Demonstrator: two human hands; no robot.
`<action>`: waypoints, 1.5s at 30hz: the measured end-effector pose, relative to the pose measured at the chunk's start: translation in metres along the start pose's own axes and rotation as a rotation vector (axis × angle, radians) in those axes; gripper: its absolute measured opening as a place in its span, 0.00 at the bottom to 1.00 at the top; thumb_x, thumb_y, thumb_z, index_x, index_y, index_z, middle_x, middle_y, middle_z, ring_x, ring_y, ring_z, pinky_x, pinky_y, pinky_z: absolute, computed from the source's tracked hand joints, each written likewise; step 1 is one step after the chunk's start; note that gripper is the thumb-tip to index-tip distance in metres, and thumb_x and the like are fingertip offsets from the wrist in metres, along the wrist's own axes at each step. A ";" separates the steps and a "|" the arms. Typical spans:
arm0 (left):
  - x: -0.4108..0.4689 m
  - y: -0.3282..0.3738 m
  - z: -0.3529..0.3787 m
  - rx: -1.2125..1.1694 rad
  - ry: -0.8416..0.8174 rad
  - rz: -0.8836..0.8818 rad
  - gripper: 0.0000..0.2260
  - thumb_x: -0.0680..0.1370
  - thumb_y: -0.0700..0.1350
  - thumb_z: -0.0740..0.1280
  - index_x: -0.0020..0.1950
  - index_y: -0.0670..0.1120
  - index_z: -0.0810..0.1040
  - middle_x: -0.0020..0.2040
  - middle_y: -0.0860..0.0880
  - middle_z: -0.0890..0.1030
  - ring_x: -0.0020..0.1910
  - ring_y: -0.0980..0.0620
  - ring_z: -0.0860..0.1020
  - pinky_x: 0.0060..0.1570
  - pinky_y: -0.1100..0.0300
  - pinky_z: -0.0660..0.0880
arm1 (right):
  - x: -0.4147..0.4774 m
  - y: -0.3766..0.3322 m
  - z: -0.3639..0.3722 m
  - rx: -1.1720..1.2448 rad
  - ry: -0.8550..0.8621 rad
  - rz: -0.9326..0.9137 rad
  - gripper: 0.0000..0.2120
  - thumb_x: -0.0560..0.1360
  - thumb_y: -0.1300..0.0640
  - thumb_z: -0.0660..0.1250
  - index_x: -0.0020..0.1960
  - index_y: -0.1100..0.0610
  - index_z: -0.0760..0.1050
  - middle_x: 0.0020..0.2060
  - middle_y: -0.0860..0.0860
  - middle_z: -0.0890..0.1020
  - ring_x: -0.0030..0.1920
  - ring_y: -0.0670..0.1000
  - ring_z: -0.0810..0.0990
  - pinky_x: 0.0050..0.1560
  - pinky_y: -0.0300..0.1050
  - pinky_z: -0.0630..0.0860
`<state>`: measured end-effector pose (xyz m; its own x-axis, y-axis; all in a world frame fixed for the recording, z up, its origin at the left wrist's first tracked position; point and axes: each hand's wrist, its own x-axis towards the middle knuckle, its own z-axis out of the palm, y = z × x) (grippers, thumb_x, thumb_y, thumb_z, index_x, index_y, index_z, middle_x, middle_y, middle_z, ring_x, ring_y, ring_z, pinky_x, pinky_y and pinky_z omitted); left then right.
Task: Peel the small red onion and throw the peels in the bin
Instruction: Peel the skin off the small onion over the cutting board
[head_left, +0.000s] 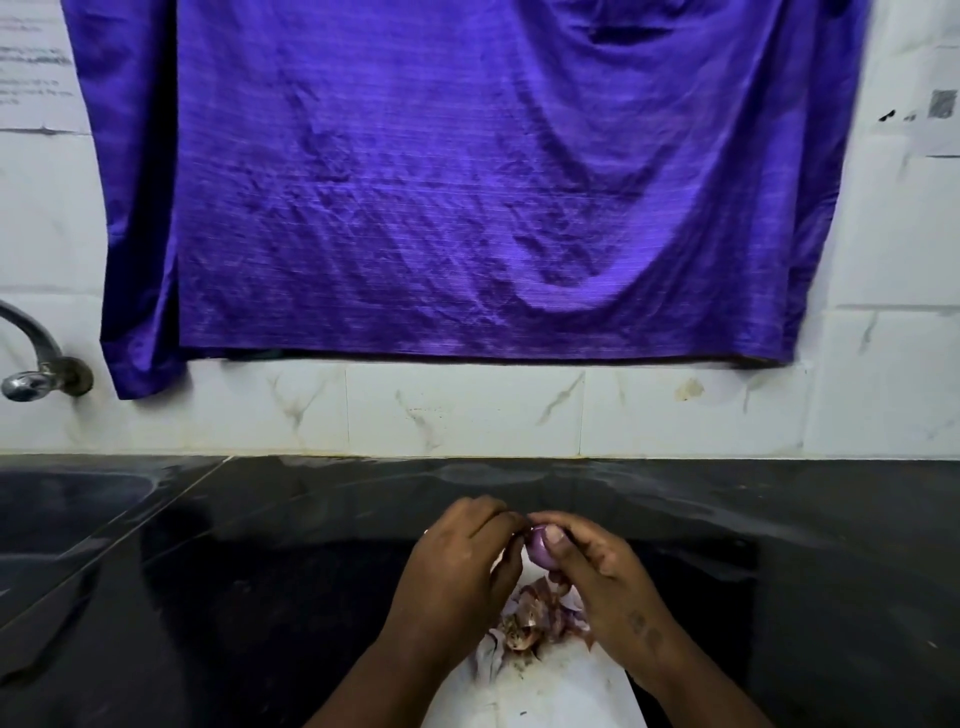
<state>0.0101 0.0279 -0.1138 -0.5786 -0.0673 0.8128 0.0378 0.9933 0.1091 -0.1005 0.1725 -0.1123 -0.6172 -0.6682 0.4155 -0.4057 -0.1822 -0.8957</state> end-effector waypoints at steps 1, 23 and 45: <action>0.000 0.003 -0.001 -0.091 -0.002 -0.088 0.08 0.81 0.48 0.67 0.61 0.54 0.80 0.54 0.58 0.81 0.51 0.59 0.78 0.47 0.60 0.79 | 0.001 0.001 0.000 0.011 0.011 0.003 0.12 0.78 0.49 0.66 0.58 0.49 0.83 0.53 0.45 0.87 0.54 0.43 0.85 0.53 0.38 0.80; -0.003 0.008 0.006 -0.267 -0.118 -0.225 0.20 0.74 0.43 0.75 0.62 0.58 0.76 0.57 0.63 0.77 0.56 0.62 0.77 0.54 0.65 0.76 | -0.001 -0.001 -0.004 -0.095 0.096 -0.025 0.05 0.77 0.59 0.73 0.48 0.49 0.83 0.46 0.49 0.87 0.50 0.50 0.86 0.50 0.45 0.82; -0.001 0.006 0.003 -0.252 -0.243 -0.246 0.22 0.76 0.49 0.72 0.69 0.59 0.72 0.65 0.64 0.73 0.64 0.62 0.72 0.61 0.65 0.73 | -0.004 -0.006 -0.007 -1.066 -0.043 -0.279 0.09 0.79 0.44 0.51 0.42 0.42 0.65 0.39 0.40 0.76 0.43 0.44 0.77 0.48 0.45 0.65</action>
<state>0.0086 0.0342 -0.1155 -0.7692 -0.2450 0.5902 0.0552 0.8947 0.4433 -0.1006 0.1815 -0.1071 -0.3977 -0.7288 0.5573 -0.9135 0.3712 -0.1664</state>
